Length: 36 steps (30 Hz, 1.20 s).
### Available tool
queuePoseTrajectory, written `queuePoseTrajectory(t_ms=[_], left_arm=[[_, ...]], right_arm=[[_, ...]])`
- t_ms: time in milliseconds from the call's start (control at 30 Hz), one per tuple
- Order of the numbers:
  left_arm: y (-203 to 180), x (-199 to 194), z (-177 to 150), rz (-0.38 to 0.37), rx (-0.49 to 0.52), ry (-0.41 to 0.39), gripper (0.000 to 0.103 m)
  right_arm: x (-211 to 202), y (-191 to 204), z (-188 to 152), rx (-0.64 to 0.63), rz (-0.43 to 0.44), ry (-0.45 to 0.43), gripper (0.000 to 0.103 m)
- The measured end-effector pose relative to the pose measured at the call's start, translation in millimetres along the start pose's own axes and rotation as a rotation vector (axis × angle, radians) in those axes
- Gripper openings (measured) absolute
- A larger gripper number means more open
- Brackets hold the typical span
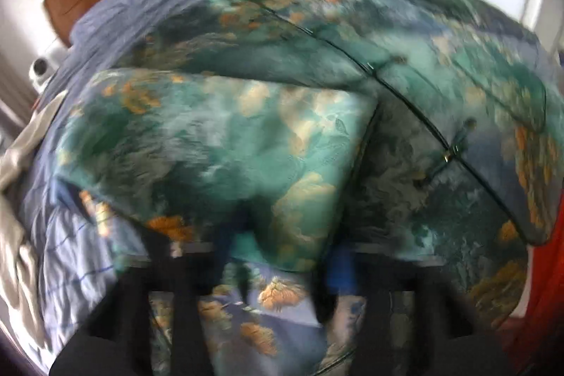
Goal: Fold large clothes
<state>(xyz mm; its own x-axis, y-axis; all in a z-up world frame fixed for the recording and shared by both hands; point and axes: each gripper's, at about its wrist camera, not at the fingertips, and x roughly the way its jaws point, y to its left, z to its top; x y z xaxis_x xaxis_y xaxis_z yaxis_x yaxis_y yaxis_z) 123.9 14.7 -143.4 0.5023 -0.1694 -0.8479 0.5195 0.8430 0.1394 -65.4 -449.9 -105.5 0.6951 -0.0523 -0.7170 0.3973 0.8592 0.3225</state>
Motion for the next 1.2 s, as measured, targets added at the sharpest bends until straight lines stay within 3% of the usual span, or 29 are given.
queuePoseTrajectory(t_ms=[233,333,467,500,567,633,700,867,933,1000,1067,1100,1200], left_arm=[[49.2,-66.7,-5.8,-0.003,-0.207,-0.151,0.011],[96.0,-107.8,-13.6,0.057,-0.318,-0.230,0.011],[167.8,-141.6,-37.3,0.221,-0.458,-0.265,0.013],[181.8,-146.2,-44.5,0.249,-0.496,-0.266,0.019],[225.2,-159.2,-71.5,0.373,-0.629,-0.260,0.034],[251.8,-170.9,-98.9,0.487,-0.732,-0.251,0.060],[264.2,-183.2,-127.4,0.521,-0.817,-0.262,0.063],[242.9,-178.1,-150.9,0.478,-0.837,-0.232,0.072],[219.5,-161.2,-145.1,0.379,-0.814,-0.204,0.076],[195.4,-142.8,-138.9,0.234,-0.788,-0.182,0.081],[170.8,-120.9,-130.8,0.100,-0.747,-0.152,0.087],[155.6,-107.4,-125.9,0.040,-0.722,-0.126,0.089],[118.7,-66.6,-117.0,-0.043,-0.642,-0.027,0.089]], right_arm=[[-13.1,87.3,-9.9,-0.177,0.117,-0.019,0.038],[-22.4,116.1,-7.0,-0.257,0.148,-0.040,0.038],[-34.4,142.1,-7.7,-0.337,0.164,-0.079,0.038],[-35.6,144.8,-7.8,-0.344,0.167,-0.084,0.038],[-39.5,150.3,-8.6,-0.355,0.173,-0.092,0.038],[-38.9,153.2,-8.0,-0.356,0.176,-0.098,0.038],[-40.1,152.6,-8.7,-0.357,0.171,-0.101,0.038],[-38.0,145.8,-7.5,-0.348,0.146,-0.087,0.041],[-33.0,141.4,-5.6,-0.342,0.143,-0.072,0.043],[-24.5,133.5,-2.1,-0.336,0.142,-0.041,0.051],[-7.5,116.2,4.7,-0.329,0.111,0.038,0.065],[-0.7,109.0,6.8,-0.325,0.106,0.072,0.065],[28.6,73.5,11.4,-0.296,0.054,0.210,0.065]])
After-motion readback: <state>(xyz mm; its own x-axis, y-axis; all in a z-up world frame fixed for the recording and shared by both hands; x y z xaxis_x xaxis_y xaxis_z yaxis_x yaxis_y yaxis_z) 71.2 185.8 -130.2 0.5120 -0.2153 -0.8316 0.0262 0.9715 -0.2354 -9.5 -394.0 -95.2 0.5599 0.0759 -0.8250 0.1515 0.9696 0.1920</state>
